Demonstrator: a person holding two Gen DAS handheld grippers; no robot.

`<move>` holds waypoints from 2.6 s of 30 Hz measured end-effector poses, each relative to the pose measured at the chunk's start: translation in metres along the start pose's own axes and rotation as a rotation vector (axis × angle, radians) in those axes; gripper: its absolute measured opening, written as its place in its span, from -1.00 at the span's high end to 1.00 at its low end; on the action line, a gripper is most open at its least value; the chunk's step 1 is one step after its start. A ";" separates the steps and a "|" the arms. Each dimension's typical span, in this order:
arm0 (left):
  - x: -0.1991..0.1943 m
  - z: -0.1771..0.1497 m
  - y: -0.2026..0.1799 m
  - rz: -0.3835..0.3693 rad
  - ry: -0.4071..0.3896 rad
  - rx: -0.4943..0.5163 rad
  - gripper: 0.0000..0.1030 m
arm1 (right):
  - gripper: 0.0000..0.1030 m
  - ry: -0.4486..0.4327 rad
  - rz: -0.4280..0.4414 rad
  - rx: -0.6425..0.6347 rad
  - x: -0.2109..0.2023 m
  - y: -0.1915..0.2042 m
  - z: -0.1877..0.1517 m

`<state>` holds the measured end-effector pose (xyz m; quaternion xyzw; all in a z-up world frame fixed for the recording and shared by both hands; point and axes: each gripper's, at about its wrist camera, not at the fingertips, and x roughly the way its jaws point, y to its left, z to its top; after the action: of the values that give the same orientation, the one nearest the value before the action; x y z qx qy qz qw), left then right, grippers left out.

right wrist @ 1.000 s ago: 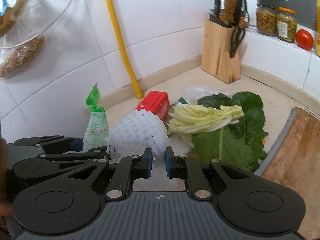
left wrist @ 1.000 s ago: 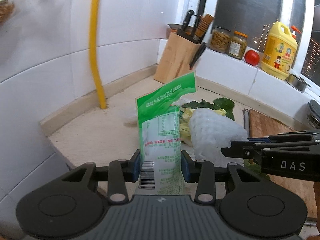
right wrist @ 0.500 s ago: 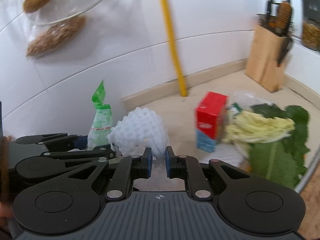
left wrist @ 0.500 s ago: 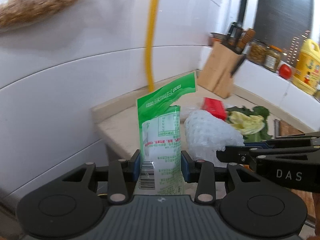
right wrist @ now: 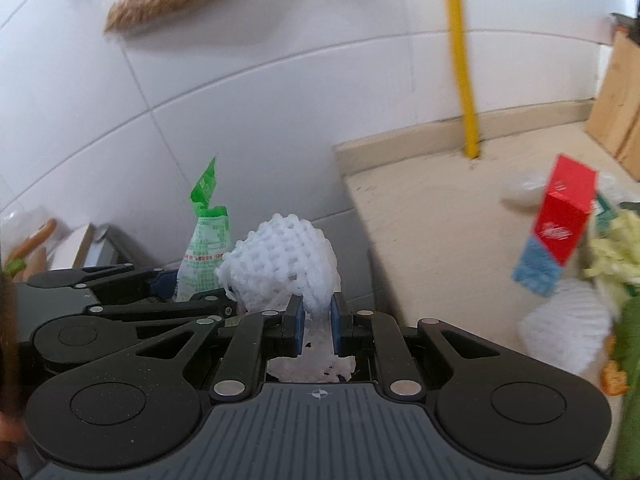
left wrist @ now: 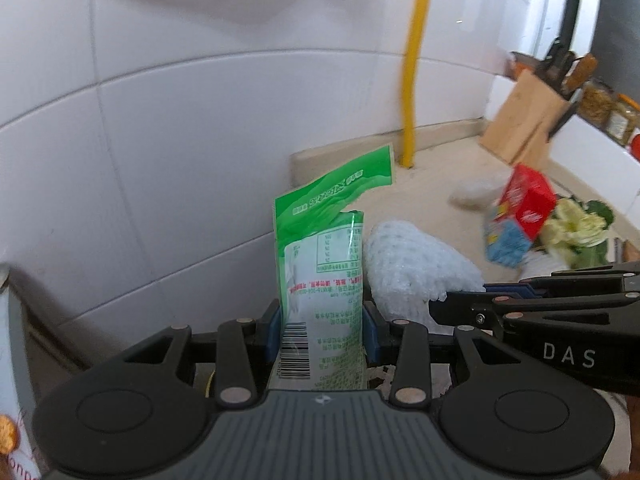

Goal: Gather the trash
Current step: 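Open the left gripper over the bin while the right gripper releases the foam net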

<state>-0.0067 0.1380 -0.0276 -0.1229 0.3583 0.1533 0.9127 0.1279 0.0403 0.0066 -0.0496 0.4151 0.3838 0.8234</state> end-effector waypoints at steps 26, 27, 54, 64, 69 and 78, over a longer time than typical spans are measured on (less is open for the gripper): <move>0.112 -0.036 0.049 0.184 0.295 -0.119 0.05 | 0.61 0.260 -0.025 0.052 0.142 0.004 -0.018; 0.113 -0.036 0.050 0.190 0.298 -0.118 0.01 | 0.54 0.263 -0.026 0.055 0.145 0.003 -0.018; 0.140 -0.039 0.080 0.256 0.338 -0.320 -0.25 | 0.16 0.420 -0.063 -0.005 0.251 -0.003 -0.039; 0.137 -0.039 0.071 0.246 0.338 -0.256 -0.25 | 0.14 0.435 -0.063 0.007 0.246 -0.006 -0.051; 0.121 -0.031 0.062 0.240 0.299 -0.217 -0.25 | 0.14 0.395 -0.033 0.027 0.215 -0.006 -0.047; 0.098 -0.015 0.040 0.227 0.228 -0.153 -0.25 | 0.09 0.269 -0.020 0.023 0.152 -0.001 -0.029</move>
<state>0.0369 0.1889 -0.1108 -0.1674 0.4584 0.2674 0.8309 0.1648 0.1176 -0.1221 -0.0951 0.5255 0.3605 0.7647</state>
